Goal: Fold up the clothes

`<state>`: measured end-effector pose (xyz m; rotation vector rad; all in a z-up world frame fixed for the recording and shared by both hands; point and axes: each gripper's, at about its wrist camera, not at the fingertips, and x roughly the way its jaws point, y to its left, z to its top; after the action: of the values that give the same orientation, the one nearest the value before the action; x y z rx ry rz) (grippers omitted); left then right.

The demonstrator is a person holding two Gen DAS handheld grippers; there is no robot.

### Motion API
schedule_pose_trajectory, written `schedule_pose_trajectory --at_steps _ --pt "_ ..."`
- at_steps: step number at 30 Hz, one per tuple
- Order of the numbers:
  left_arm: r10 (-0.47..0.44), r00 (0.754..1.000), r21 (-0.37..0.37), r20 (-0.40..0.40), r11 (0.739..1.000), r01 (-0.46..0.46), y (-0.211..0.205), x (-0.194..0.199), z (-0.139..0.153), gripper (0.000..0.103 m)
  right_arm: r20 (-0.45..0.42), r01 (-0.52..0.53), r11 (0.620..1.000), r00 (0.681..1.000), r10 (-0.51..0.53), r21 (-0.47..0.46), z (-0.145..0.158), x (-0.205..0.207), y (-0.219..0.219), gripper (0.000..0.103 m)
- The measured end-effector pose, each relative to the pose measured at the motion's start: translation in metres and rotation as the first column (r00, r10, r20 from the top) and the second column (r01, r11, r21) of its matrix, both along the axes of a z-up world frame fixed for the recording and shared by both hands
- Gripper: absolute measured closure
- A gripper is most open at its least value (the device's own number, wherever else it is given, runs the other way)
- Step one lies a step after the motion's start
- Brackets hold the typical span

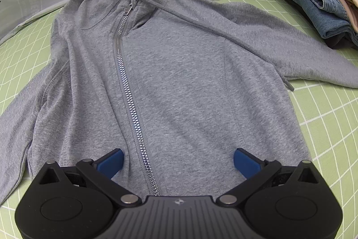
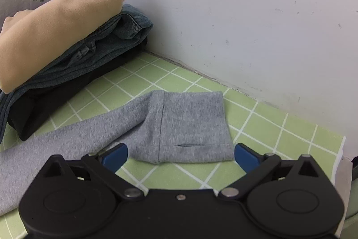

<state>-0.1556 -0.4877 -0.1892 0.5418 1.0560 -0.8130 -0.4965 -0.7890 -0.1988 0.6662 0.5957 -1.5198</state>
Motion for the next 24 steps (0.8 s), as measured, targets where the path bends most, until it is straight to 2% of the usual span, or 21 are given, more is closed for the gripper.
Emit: schedule_pose_trajectory --at_steps 10,14,16,18,21,22,23,24 --pt "0.001 1.0 0.001 0.0 1.0 -0.001 0.001 0.001 0.0 0.0 0.001 0.025 0.998 1.0 -0.025 0.049 0.0 -0.002 -0.005 0.001" --pt "0.0 1.0 0.002 0.0 1.0 0.0 0.001 0.001 0.001 0.0 0.032 0.017 1.0 0.999 -0.017 0.006 0.005 -0.005 -0.007 0.002" --pt "-0.001 1.0 0.001 0.0 1.0 0.001 0.001 0.001 0.0 0.0 0.001 -0.009 0.999 1.0 0.009 0.032 0.0 0.0 -0.011 0.006" --pt "-0.001 1.0 0.001 0.0 1.0 0.001 0.001 0.001 0.0 0.0 -0.03 -0.023 1.0 0.999 0.024 0.015 -0.001 0.003 -0.01 0.012" --pt "-0.001 1.0 0.001 0.0 1.0 0.001 0.001 0.002 0.0 0.0 -0.035 -0.04 0.999 0.999 0.04 -0.021 0.003 0.002 -0.004 0.049" --pt "-0.001 1.0 0.001 0.0 1.0 0.001 0.001 0.002 0.0 0.0 -0.038 -0.044 0.999 0.998 0.043 -0.027 0.004 0.0 -0.004 0.073" --pt "-0.001 1.0 0.0 0.001 1.0 0.001 0.001 0.002 0.0 0.0 -0.036 -0.045 0.999 0.998 0.044 -0.029 0.005 -0.002 -0.003 0.085" --pt "-0.001 1.0 0.0 0.001 1.0 0.001 0.001 0.002 0.0 0.0 -0.022 -0.043 0.999 0.999 0.043 -0.027 0.006 -0.005 -0.004 0.086"
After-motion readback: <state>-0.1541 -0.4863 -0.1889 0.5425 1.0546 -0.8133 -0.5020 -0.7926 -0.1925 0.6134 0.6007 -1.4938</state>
